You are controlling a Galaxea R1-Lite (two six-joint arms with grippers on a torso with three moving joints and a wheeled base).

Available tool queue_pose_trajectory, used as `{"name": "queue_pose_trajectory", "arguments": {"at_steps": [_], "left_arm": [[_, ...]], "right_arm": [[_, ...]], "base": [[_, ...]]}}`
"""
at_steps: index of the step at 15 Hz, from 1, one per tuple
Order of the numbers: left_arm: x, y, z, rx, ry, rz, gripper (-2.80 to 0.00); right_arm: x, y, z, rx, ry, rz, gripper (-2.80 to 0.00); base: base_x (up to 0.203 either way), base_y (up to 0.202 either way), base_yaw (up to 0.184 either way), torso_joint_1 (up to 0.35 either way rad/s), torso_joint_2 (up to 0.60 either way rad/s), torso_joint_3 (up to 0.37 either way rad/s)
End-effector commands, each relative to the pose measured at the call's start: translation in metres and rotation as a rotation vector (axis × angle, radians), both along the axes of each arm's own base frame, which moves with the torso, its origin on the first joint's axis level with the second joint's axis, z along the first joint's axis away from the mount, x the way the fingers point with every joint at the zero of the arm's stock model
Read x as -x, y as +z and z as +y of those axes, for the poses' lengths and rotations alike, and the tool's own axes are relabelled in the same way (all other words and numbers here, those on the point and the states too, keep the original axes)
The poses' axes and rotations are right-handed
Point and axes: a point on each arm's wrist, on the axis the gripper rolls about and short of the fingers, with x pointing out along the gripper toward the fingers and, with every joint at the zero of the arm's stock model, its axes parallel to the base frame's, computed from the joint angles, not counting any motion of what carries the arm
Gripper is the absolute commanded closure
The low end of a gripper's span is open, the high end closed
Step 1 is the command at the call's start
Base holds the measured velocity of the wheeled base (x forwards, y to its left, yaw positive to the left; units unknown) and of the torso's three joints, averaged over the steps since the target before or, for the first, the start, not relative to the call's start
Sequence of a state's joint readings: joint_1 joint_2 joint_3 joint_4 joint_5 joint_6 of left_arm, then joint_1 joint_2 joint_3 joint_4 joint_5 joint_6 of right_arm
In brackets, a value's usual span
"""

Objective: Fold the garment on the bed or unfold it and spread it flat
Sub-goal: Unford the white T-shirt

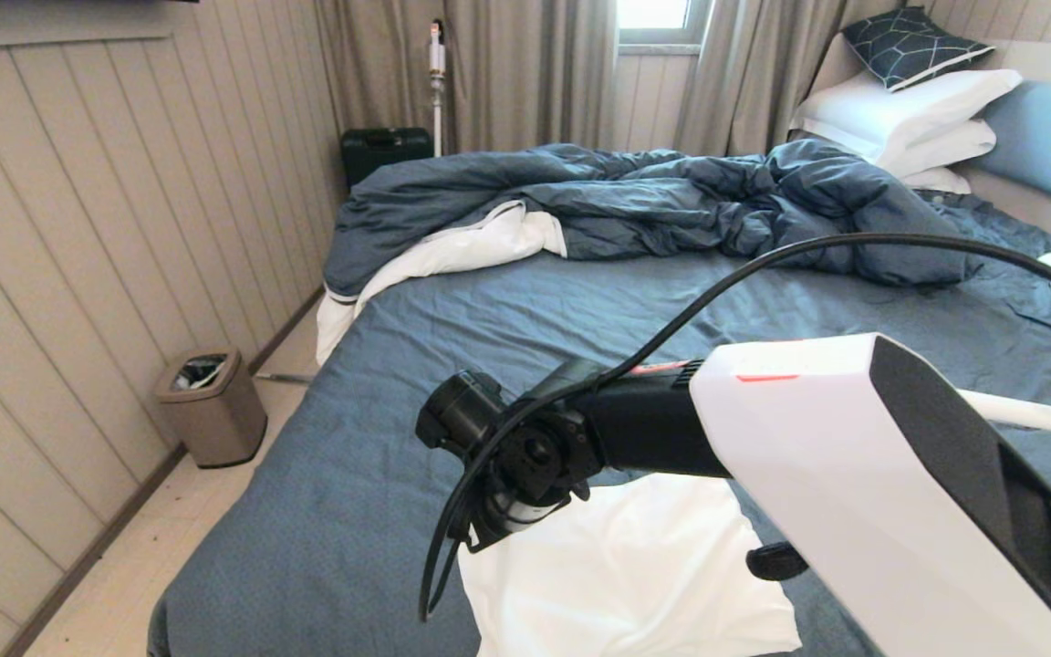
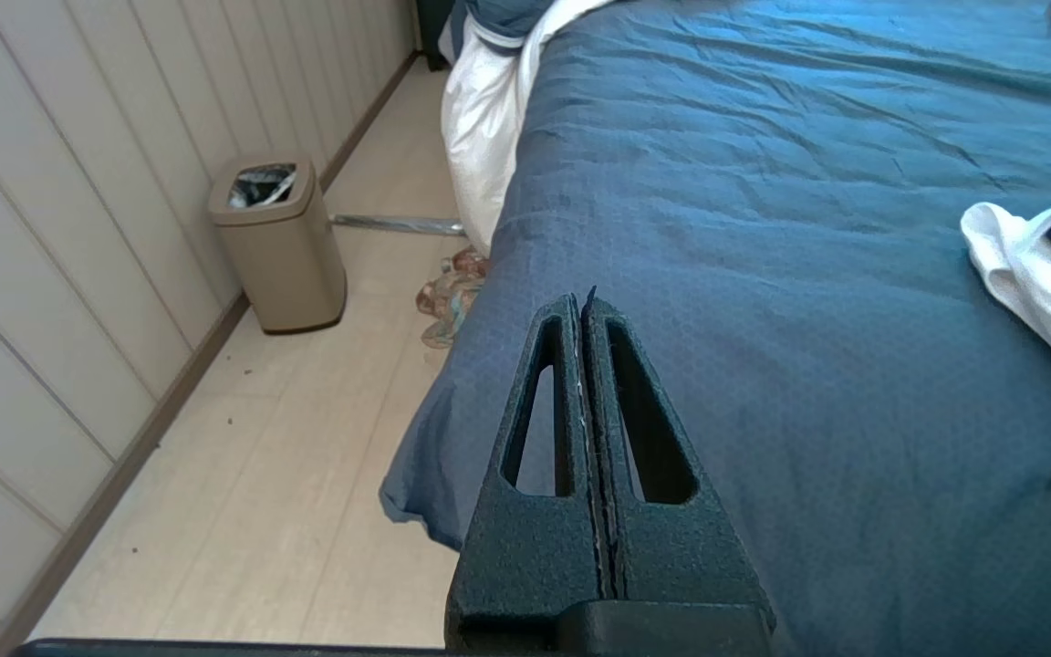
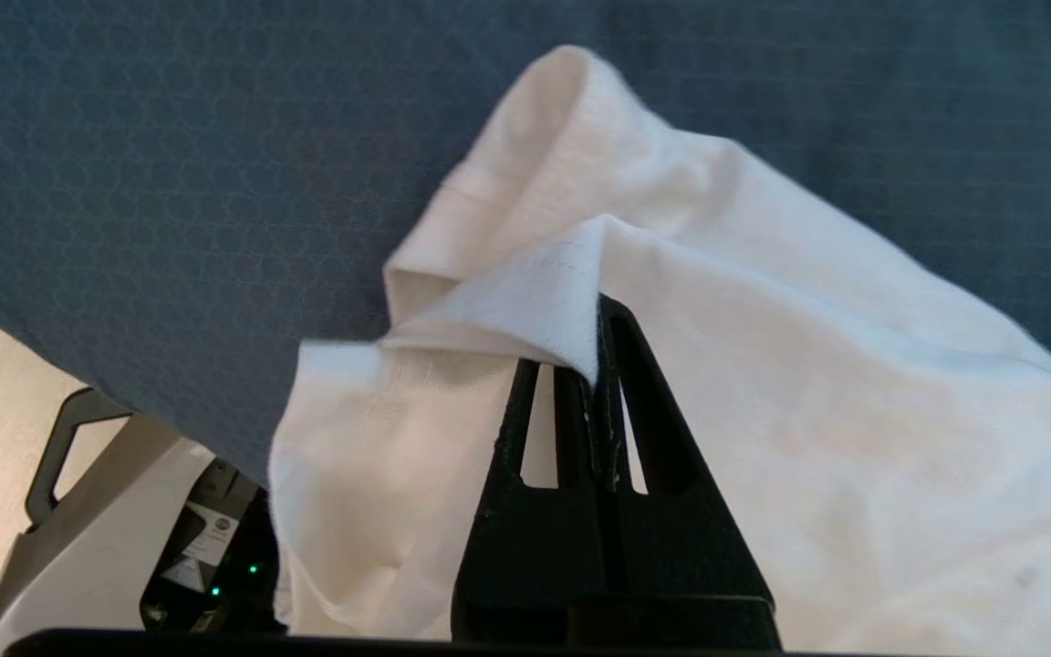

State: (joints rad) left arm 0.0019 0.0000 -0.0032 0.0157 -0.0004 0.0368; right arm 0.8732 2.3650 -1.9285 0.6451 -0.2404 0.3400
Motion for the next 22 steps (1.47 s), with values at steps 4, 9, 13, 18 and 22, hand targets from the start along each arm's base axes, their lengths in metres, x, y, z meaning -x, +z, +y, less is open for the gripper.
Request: {"name": "queue_pose_trajectory", "arguments": {"at_steps": [4, 9, 13, 18, 22], "left_arm": [[0.0, 0.0, 0.0, 0.0, 0.002, 0.0, 0.0], [0.0, 0.0, 0.0, 0.0, 0.0, 0.001, 0.0], [0.0, 0.0, 0.0, 0.0, 0.001, 0.001, 0.0], [0.0, 0.0, 0.0, 0.003, 0.002, 0.001, 0.0], [0.0, 0.0, 0.0, 0.005, 0.002, 0.001, 0.0]], "right_arm": [[-0.002, 0.06, -0.041, -0.062, -0.071, -0.068, 0.0], [-0.004, 0.105, -0.115, -0.073, -0.205, -0.093, 0.0], [0.0, 0.126, -0.191, -0.066, -0.346, -0.112, 0.0], [0.011, 0.135, -0.283, -0.07, -0.494, -0.1, 0.0], [0.018, 0.122, -0.347, -0.078, -0.587, -0.09, 0.0]], "base": [[0.0, 0.0, 0.0, 0.0, 0.0, 0.0], [0.0, 0.0, 0.0, 0.0, 0.0, 0.0], [0.0, 0.0, 0.0, 0.0, 0.0, 0.0], [0.0, 0.0, 0.0, 0.0, 0.0, 0.0], [0.0, 0.0, 0.0, 0.0, 0.0, 0.0]]}}
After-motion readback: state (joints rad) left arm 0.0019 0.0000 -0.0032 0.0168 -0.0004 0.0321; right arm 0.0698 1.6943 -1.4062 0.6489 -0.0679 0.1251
